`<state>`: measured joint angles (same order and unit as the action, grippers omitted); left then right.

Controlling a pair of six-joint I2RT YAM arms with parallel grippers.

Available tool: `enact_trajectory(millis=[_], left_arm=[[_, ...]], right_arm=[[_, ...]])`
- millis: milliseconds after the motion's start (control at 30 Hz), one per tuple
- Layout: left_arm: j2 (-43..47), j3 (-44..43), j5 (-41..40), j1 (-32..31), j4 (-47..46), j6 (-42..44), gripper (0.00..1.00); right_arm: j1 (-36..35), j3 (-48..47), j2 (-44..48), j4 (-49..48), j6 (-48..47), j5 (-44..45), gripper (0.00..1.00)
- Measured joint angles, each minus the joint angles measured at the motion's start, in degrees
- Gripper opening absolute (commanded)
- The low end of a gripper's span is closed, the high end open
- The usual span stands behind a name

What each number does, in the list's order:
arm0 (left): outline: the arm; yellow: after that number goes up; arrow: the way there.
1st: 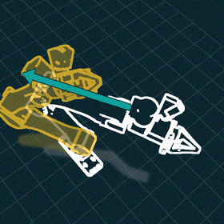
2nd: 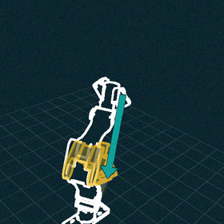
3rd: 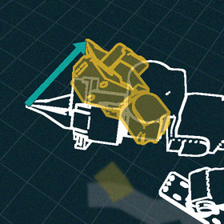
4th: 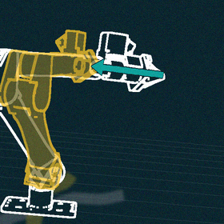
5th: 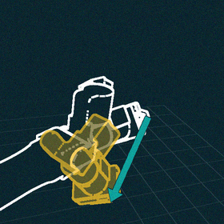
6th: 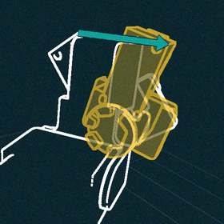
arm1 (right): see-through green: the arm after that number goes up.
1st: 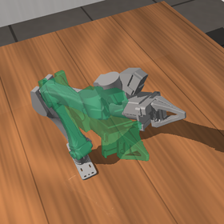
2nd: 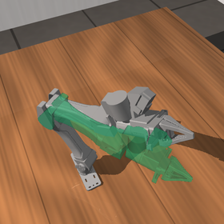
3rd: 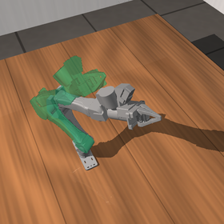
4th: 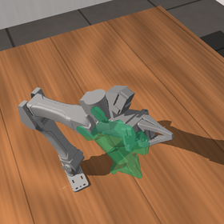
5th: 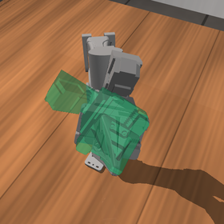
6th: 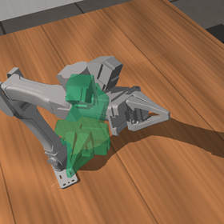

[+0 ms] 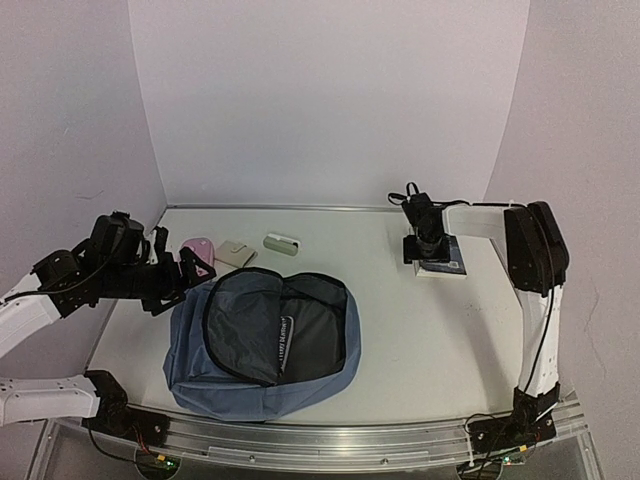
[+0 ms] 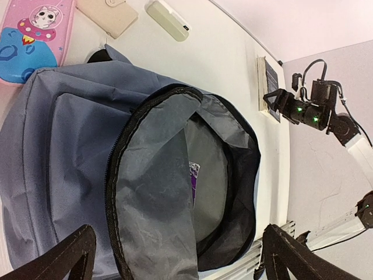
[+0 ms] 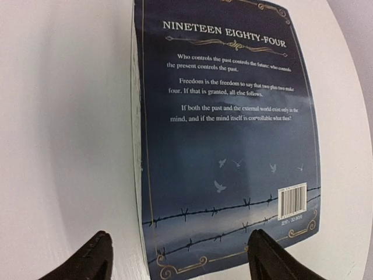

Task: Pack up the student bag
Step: Pick up the book from the center of the board.

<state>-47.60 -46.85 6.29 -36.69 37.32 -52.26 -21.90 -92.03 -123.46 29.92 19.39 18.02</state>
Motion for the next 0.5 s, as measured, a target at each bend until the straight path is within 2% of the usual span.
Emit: enact_trajectory(millis=[267,400,500], left_arm=[[0.40,0.13,0.10,0.00,0.31,-0.27,1.00],[0.34,0.13,0.10,0.00,0.29,-0.25,1.00],[0.03,0.13,0.19,0.00,0.26,-0.22,1.00]], right_arm=[[0.30,-4.06,-5.08,0.05,-1.39,0.59,0.60],[0.38,-4.61,-6.63,0.06,-1.91,2.66,0.43],[0.38,-5.09,-6.87,-0.13,-2.04,3.50,0.23]])
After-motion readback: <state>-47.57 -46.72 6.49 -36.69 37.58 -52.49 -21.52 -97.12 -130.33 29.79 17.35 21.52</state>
